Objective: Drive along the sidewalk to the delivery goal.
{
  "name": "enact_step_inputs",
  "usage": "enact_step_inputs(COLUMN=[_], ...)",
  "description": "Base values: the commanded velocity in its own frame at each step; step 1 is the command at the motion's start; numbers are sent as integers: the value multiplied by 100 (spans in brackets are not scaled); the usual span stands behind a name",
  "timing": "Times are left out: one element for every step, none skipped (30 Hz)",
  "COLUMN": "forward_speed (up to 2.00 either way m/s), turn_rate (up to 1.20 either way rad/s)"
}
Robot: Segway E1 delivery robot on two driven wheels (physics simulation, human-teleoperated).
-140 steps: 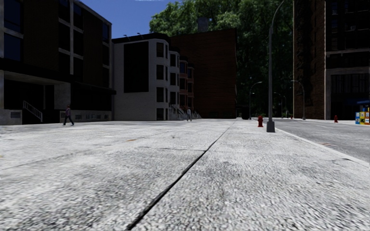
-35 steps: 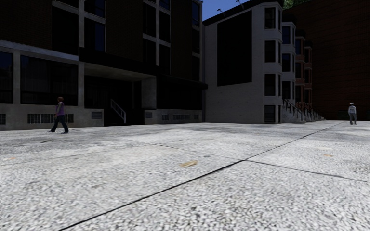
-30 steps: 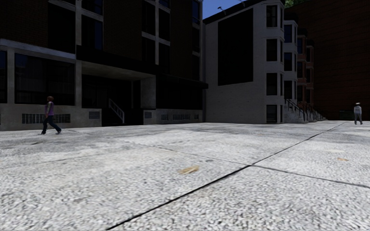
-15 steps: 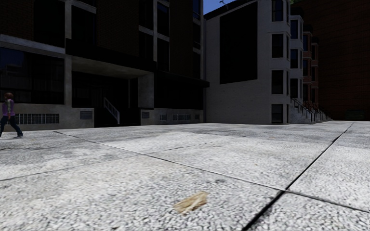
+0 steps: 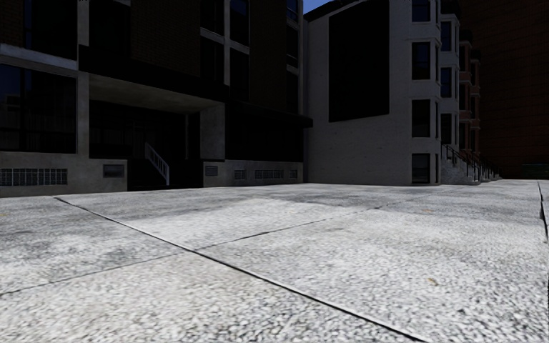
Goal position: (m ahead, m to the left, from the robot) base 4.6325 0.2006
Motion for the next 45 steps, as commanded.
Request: enact_step_inputs(forward_speed=[200, 200, 200, 200, 200, 200, 200, 200, 200, 200, 200, 200, 200, 200, 200, 200, 200, 200, 200, 200, 200, 200, 200, 200, 200, 200, 200, 200, 200, 200, 200, 200, 200, 200, 200, 200, 200, 200, 200, 200, 200, 200, 200, 200, 200], turn_rate=[0, 0, 0, 0, 0, 0, 0, 0, 0, 0, 0, 0, 0, 0, 0, 0, 0, 0, 0, 0, 0, 0, 0, 0, 0, 0, 0, 0, 0, 0, 0, 0, 0, 1, 1, 6, 8, 9, 9, 9, 9, 9, 12, 16, 21])
